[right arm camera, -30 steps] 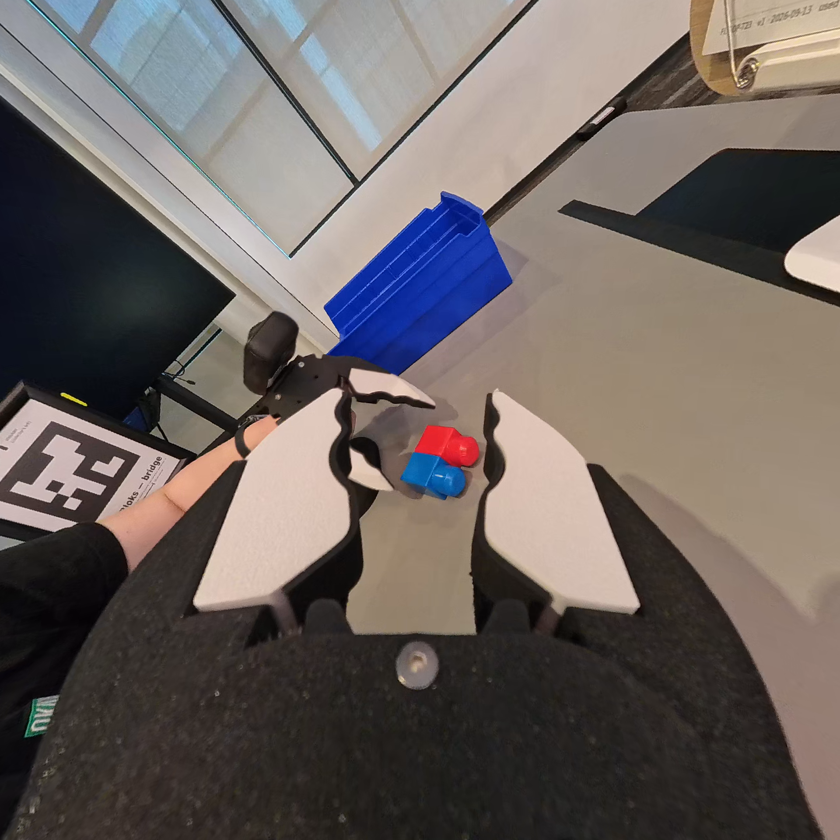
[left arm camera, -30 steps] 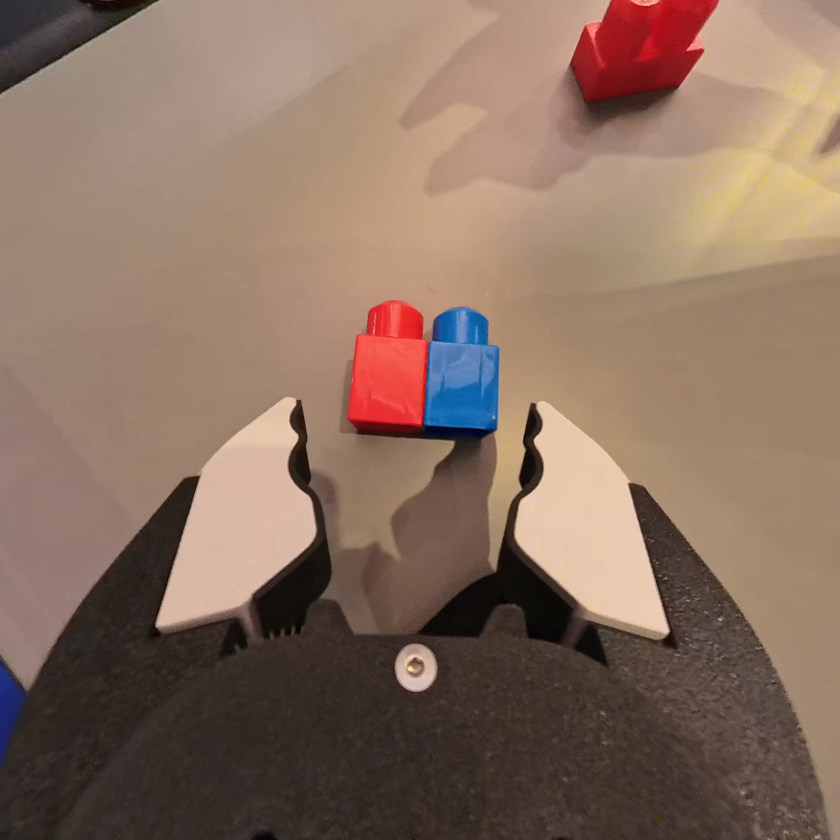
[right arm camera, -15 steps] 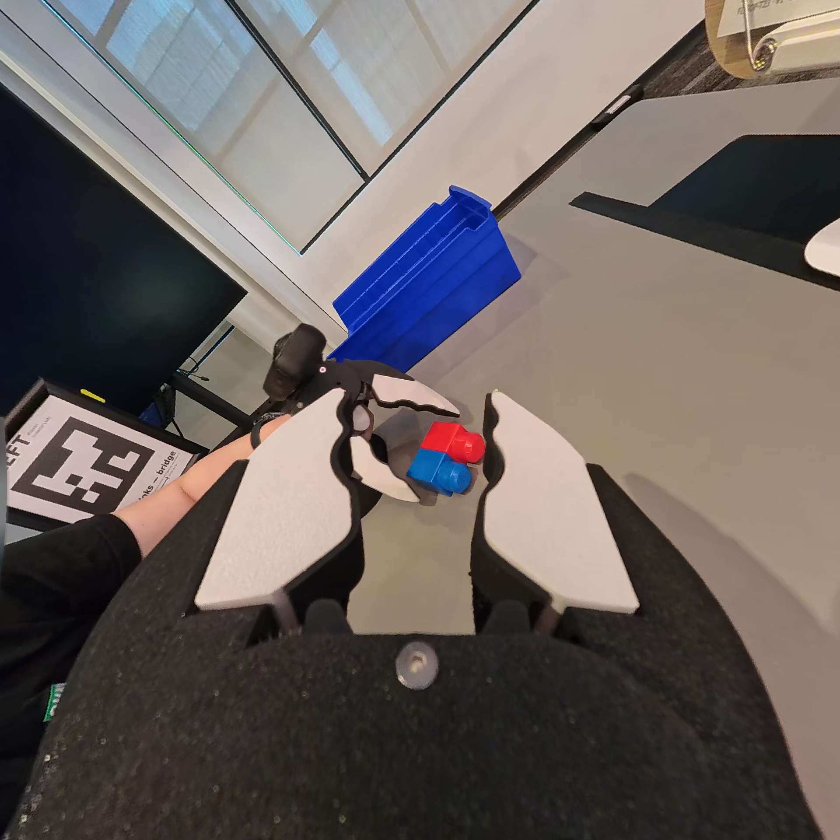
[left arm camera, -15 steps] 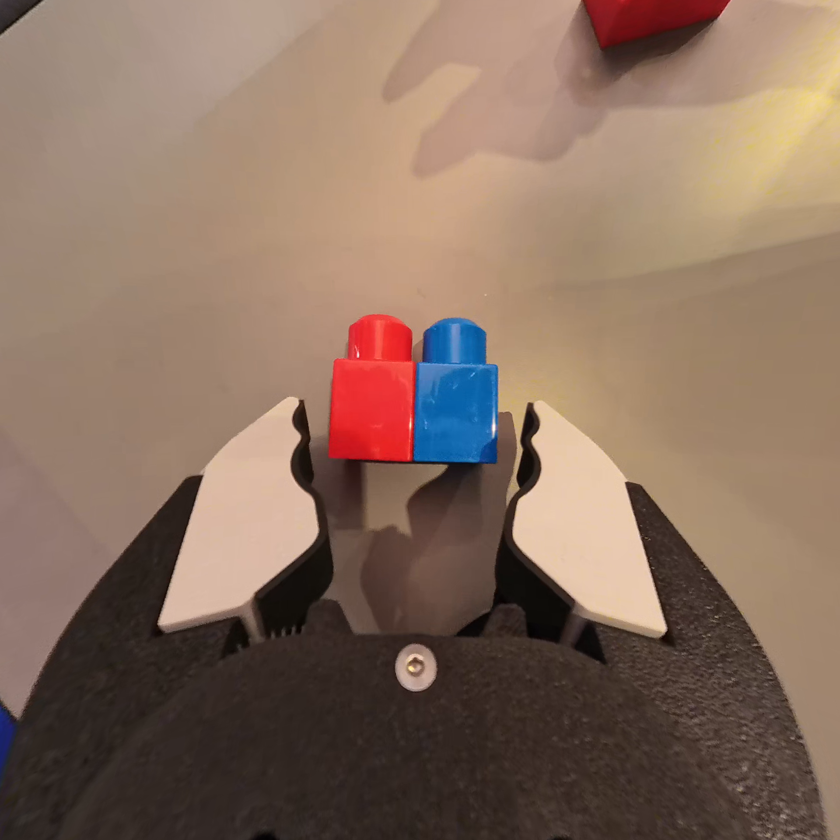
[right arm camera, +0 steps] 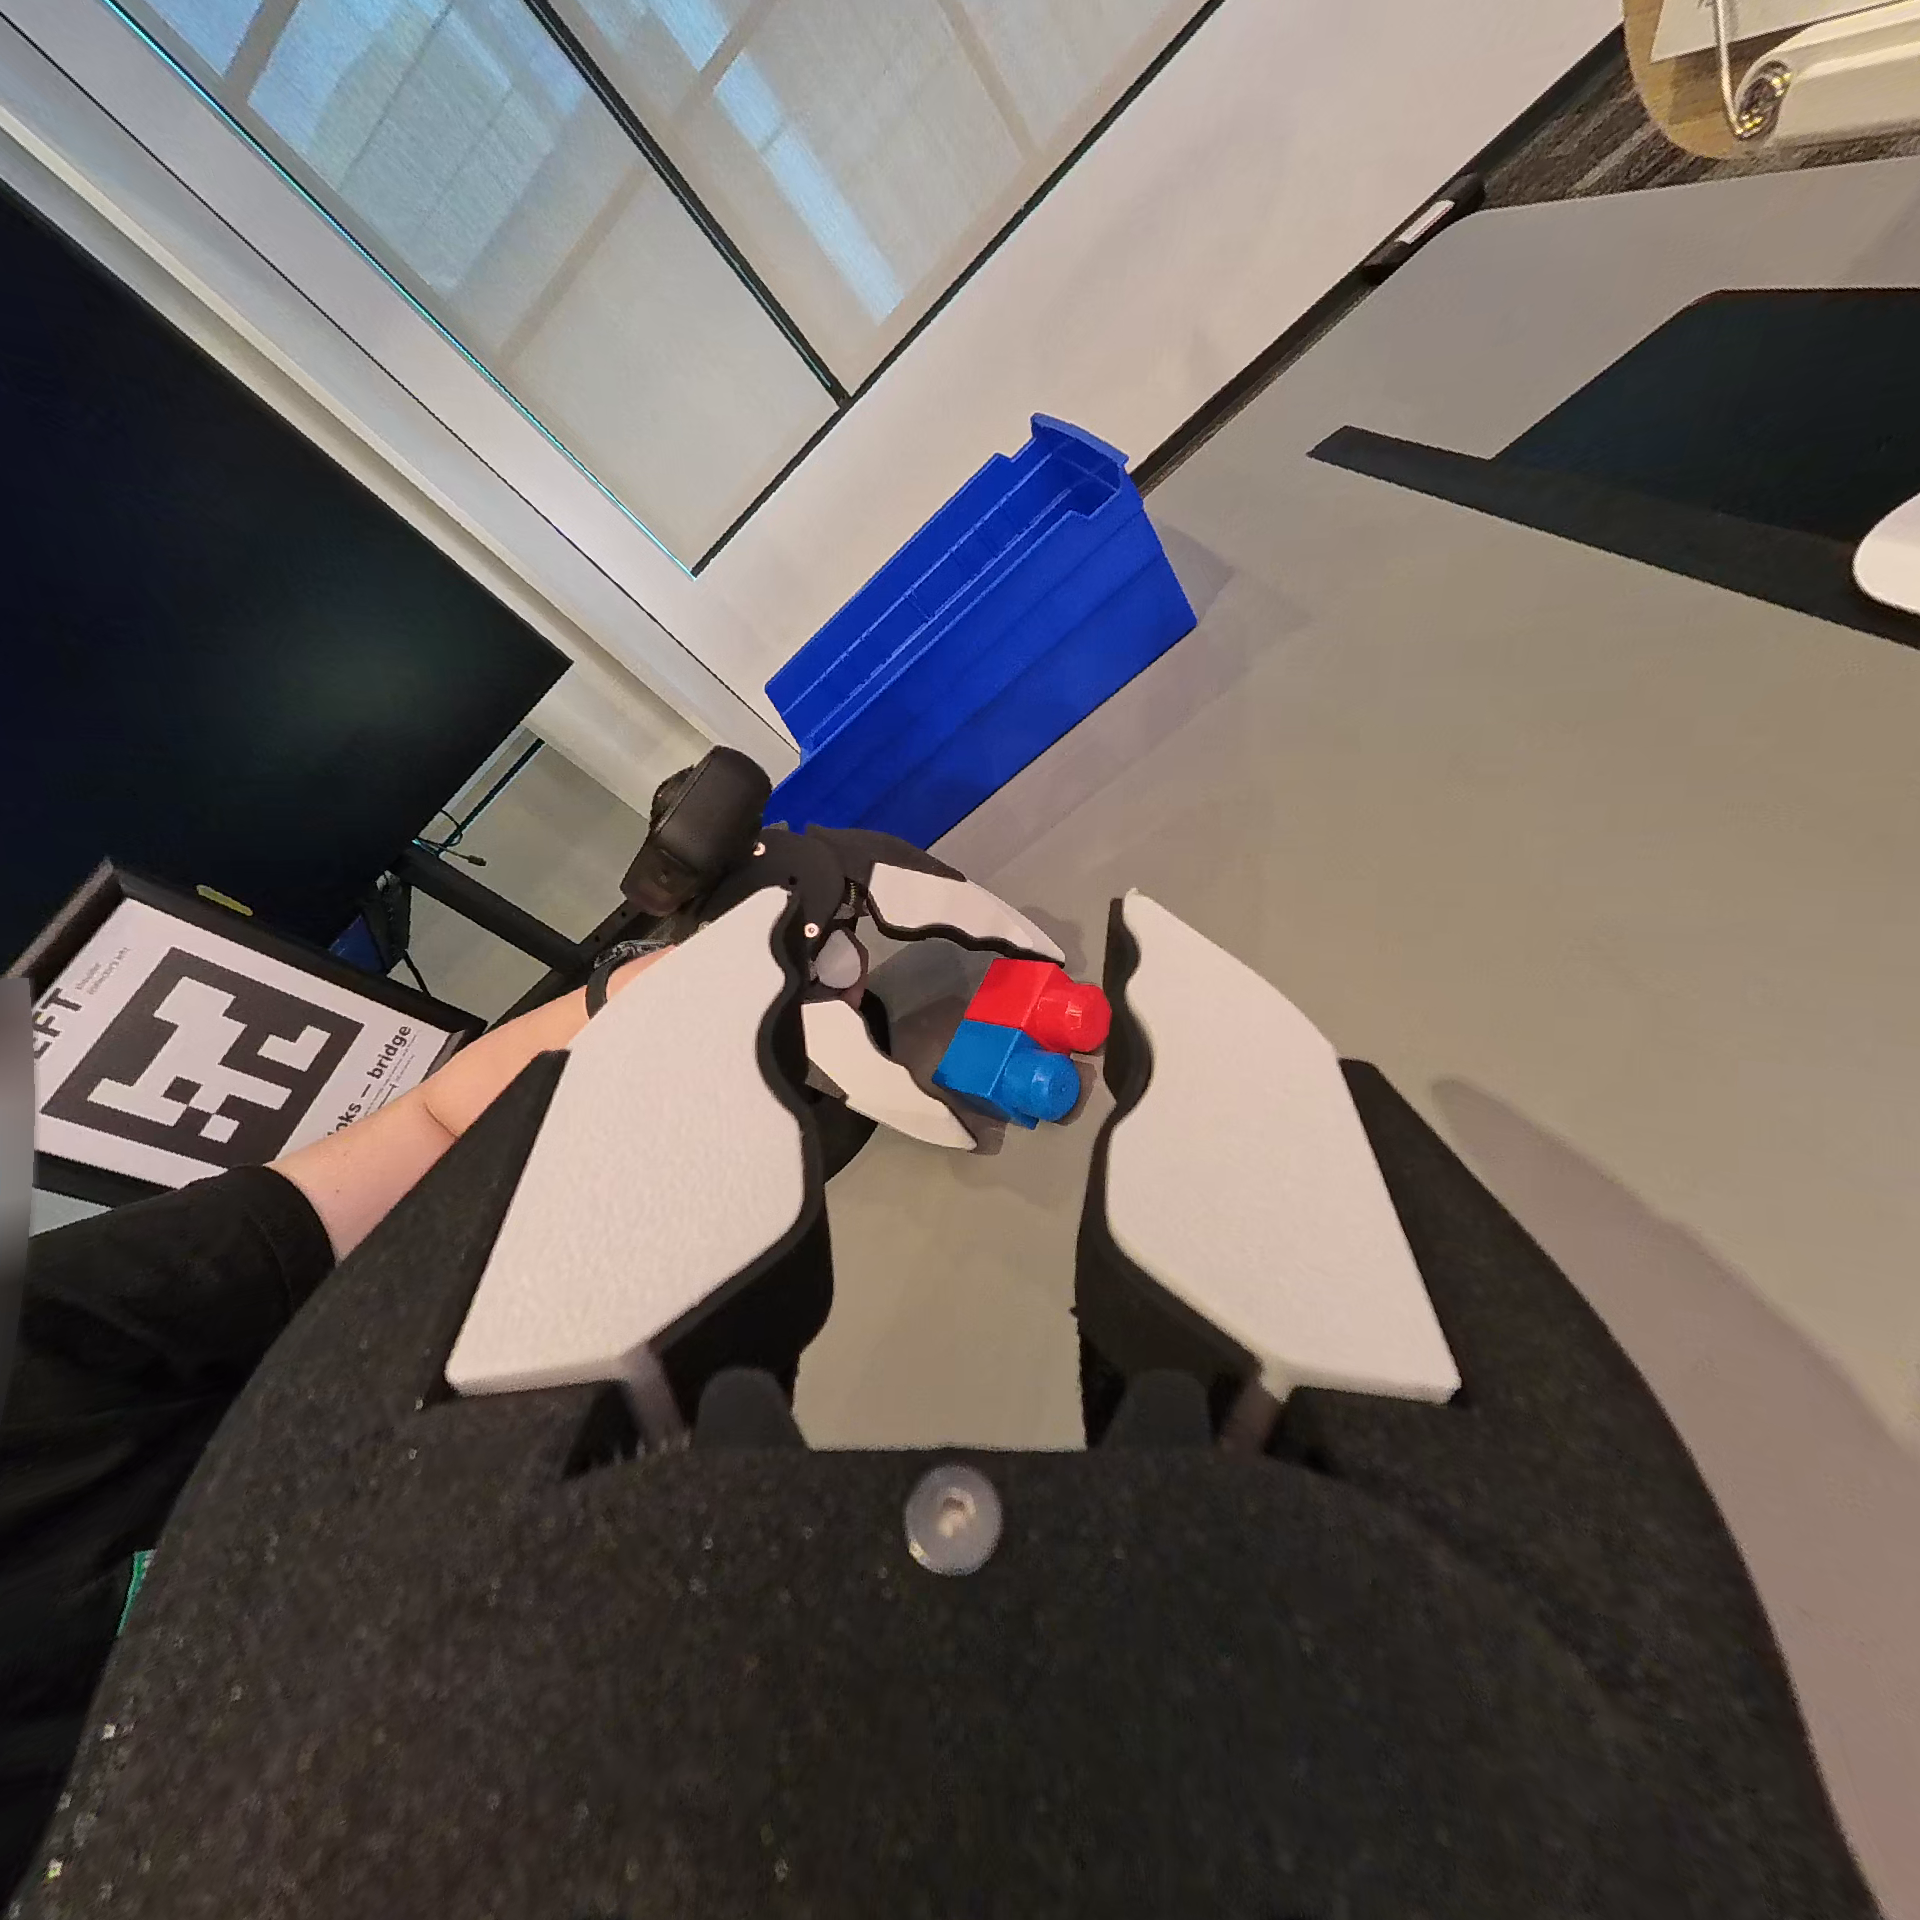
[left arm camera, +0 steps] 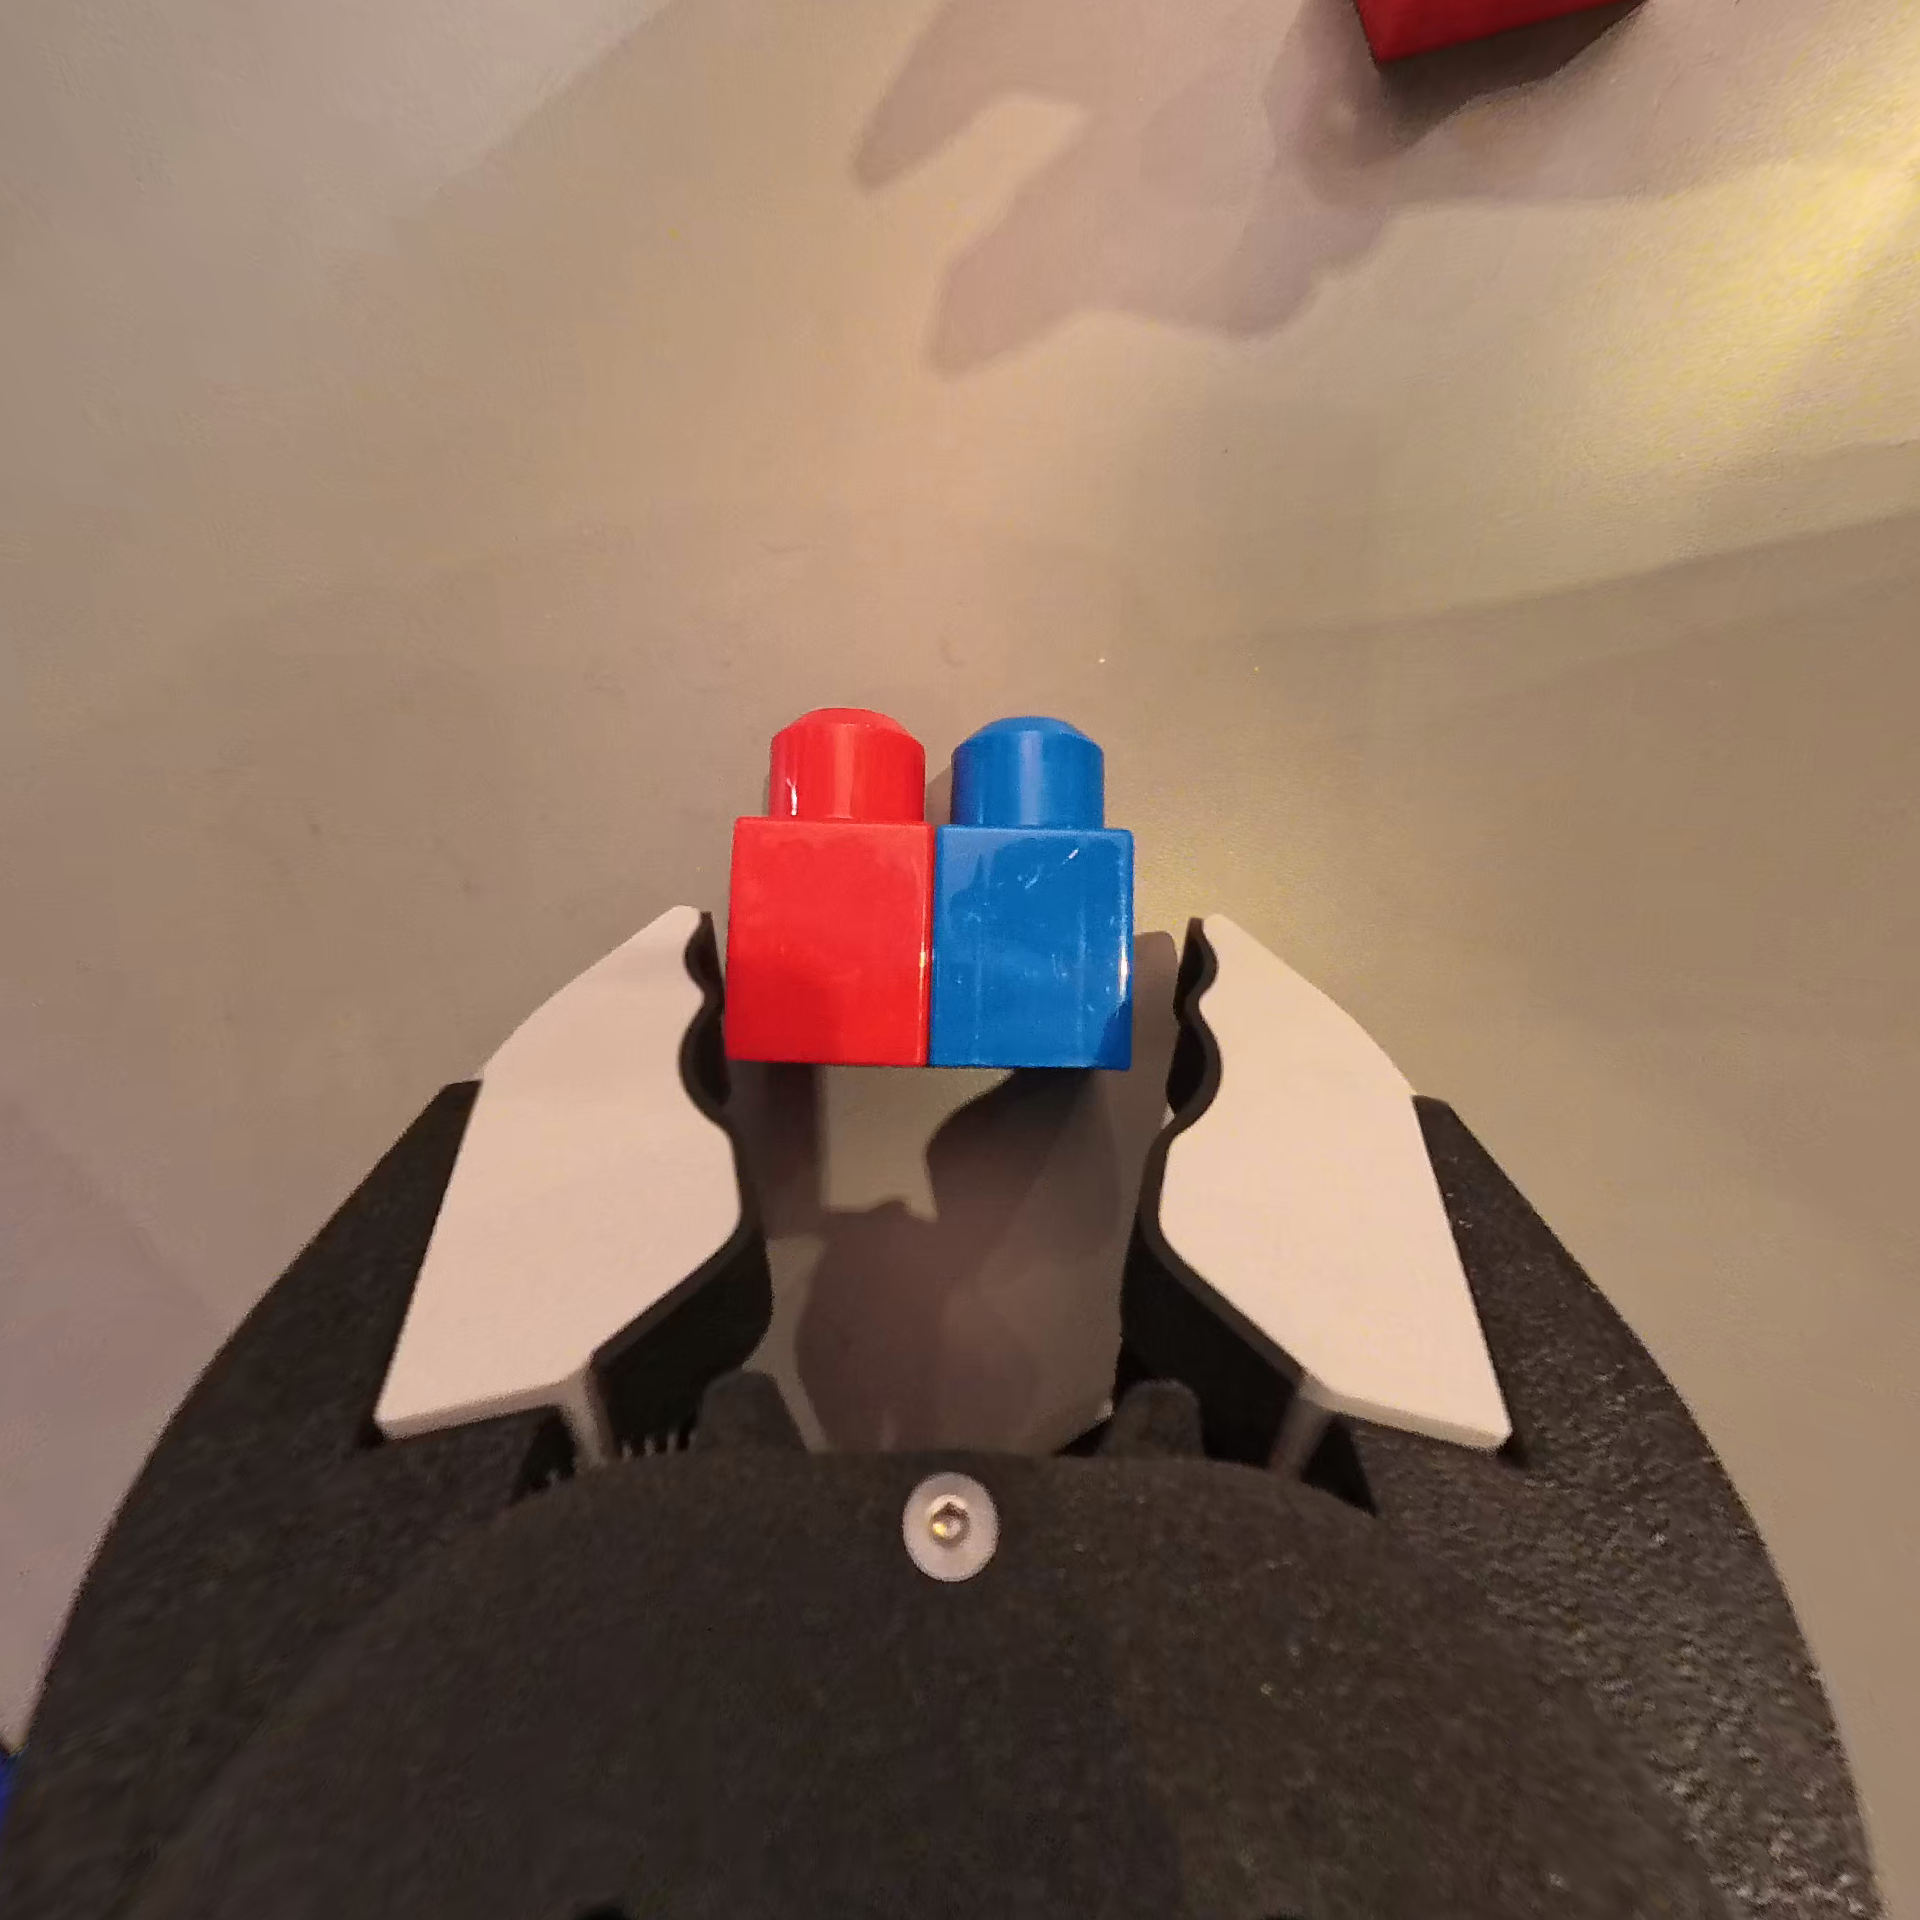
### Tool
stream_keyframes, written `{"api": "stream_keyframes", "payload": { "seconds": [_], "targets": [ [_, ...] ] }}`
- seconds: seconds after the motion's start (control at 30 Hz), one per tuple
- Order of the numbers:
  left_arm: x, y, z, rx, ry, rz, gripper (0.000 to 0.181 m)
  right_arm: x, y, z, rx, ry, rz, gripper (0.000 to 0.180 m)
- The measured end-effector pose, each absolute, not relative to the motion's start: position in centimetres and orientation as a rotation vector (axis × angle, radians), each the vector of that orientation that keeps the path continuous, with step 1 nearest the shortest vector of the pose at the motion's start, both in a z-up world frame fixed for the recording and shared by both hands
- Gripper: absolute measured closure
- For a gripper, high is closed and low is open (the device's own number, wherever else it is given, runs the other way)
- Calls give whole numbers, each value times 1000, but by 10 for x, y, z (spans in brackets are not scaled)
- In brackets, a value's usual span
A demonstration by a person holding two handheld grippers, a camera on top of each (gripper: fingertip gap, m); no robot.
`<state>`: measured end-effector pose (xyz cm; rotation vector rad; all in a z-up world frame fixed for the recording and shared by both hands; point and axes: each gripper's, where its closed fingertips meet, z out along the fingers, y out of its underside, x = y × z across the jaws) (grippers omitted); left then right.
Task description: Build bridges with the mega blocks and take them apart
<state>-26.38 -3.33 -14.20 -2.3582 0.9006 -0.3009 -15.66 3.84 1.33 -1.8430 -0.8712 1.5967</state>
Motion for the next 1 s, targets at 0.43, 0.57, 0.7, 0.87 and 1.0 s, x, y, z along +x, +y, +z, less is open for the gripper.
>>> {"api": "stream_keyframes", "payload": {
  "seconds": [0.43,0.57,0.7,0.87,1.0],
  "targets": [
    [-266,-32,-147,-2371,914,-284,99,-157,38,12,-1849,-878,1597,125],
    [-267,-31,-148,-2377,913,-280,99,-157,38,12,-1848,-876,1598,126],
    [-267,-31,-149,-2378,911,-283,103,-157,38,12,-1849,-877,1598,126],
    [-268,-31,-149,-2382,908,-281,104,-157,37,12,-1853,-883,1592,126],
    [-268,-32,-150,-2389,921,-273,104,-156,38,13,-1849,-879,1591,126]
  ]
}}
